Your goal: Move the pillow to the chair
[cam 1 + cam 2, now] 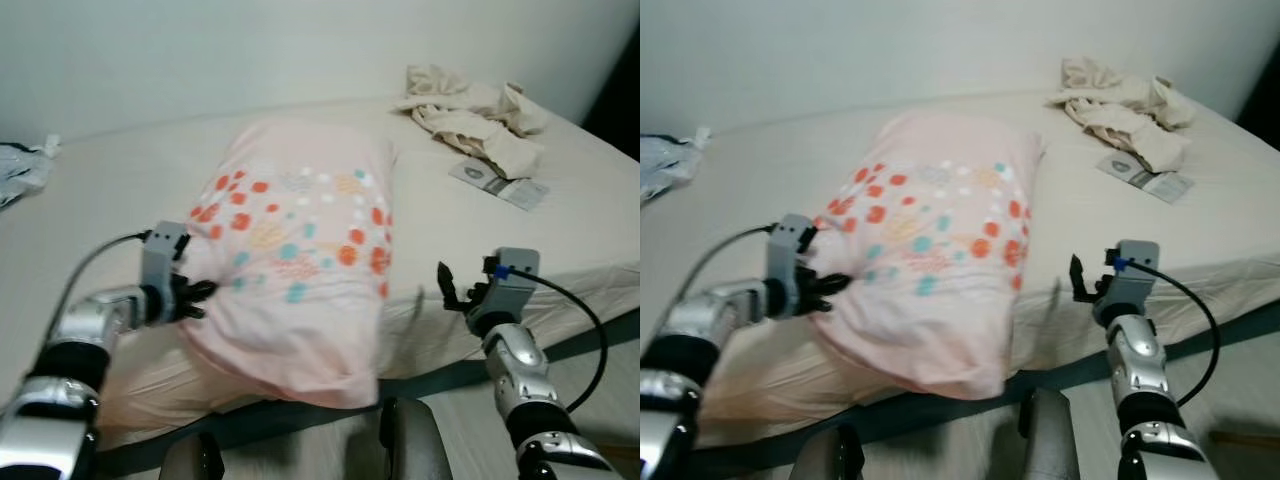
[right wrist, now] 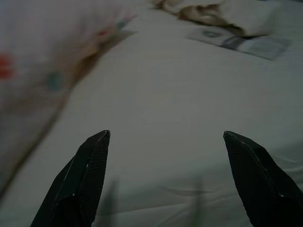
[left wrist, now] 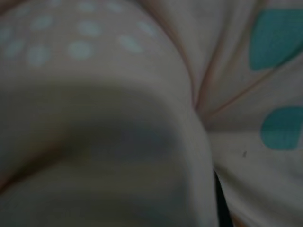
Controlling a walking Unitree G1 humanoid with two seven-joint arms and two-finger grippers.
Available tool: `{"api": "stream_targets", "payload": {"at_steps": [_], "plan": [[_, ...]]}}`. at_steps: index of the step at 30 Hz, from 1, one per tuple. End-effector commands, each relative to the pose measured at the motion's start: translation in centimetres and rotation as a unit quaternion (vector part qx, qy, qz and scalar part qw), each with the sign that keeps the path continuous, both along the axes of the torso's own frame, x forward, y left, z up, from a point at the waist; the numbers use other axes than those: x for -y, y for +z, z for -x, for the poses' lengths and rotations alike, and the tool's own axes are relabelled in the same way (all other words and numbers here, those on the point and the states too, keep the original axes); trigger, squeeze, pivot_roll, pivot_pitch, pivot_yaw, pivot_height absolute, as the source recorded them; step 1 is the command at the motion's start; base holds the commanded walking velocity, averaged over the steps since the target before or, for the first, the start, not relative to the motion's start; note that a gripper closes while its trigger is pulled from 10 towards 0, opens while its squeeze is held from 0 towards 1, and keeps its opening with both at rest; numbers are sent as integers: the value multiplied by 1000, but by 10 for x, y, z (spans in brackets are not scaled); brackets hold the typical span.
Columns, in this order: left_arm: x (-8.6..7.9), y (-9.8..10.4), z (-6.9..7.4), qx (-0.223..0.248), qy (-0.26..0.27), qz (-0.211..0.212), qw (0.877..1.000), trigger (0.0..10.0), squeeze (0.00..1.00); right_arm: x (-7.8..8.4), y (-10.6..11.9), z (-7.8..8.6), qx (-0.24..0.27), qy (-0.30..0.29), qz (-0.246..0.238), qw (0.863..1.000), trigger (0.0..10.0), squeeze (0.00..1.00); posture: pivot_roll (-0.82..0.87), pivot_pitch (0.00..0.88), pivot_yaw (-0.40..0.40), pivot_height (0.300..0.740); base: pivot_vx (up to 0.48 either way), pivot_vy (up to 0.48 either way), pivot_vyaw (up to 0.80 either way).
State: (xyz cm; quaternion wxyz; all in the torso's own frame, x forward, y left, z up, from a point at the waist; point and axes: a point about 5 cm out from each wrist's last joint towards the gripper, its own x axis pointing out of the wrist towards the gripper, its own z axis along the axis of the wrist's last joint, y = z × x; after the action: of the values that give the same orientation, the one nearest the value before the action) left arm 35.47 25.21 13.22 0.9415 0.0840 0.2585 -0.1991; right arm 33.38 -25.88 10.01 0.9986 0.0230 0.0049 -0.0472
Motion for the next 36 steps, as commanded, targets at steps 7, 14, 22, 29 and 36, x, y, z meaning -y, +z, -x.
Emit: {"api": "stream_targets", "payload": {"at_steps": [7,14,22,29,36], "plan": [[-64,19,6,-4,44,-338,940,0,0,7,0,0,-5,-15,-7,1000,10000,0,-78,103,36,300,0,0,0],[-95,54,6,-13,45,-488,872,0,0,10,2,-2,-7,-18,-7,1000,10000,0,-70,96,28,300,0,0,0],[-105,67,8,3,46,-490,871,0,0,15,6,-6,-21,-25,1,999,10000,0,-65,102,29,300,0,0,0],[-43,16,0,46,-17,-212,976,0,0,4,-1,-16,-89,6,-2,996,10000,0,-52,152,43,300,0,0,0],[26,-6,-3,123,17,80,989,0,0,-14,18,-35,-77,21,-66,995,10000,0,-16,248,54,300,0,0,0]]}}
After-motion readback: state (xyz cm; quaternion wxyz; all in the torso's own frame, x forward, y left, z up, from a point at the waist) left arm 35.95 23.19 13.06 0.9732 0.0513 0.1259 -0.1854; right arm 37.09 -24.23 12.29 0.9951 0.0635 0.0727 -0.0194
